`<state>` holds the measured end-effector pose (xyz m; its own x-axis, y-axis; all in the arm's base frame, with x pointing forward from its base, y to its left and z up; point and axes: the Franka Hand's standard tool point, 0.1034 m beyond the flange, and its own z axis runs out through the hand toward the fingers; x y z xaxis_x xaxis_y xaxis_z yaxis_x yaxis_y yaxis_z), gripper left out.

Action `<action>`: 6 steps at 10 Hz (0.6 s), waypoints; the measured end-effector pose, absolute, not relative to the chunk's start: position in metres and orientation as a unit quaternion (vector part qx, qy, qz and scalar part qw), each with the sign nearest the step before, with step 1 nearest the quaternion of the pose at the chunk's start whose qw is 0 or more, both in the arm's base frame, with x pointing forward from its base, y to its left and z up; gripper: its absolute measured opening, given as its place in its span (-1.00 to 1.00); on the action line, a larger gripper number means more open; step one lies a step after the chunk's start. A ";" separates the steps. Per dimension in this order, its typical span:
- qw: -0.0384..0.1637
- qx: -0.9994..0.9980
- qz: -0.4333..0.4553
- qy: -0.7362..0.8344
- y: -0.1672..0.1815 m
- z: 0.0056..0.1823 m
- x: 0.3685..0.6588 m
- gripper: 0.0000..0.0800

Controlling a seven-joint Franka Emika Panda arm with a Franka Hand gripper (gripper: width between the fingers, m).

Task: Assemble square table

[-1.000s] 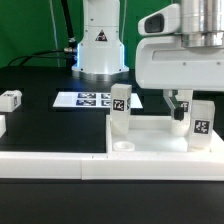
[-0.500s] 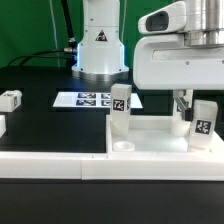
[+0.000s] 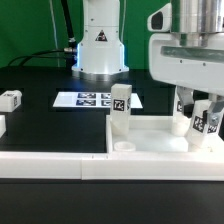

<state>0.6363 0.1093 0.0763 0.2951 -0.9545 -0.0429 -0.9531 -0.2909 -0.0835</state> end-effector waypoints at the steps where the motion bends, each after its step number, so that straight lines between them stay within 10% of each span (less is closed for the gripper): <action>1: 0.045 -0.757 0.009 0.652 0.108 0.076 0.636 -0.25; 6: 0.035 -0.608 0.034 0.793 0.103 0.073 0.633 -0.23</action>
Offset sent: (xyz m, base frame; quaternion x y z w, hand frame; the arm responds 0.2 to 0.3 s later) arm 0.0111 0.0010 -0.0038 0.0139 -0.0073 0.1618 0.9867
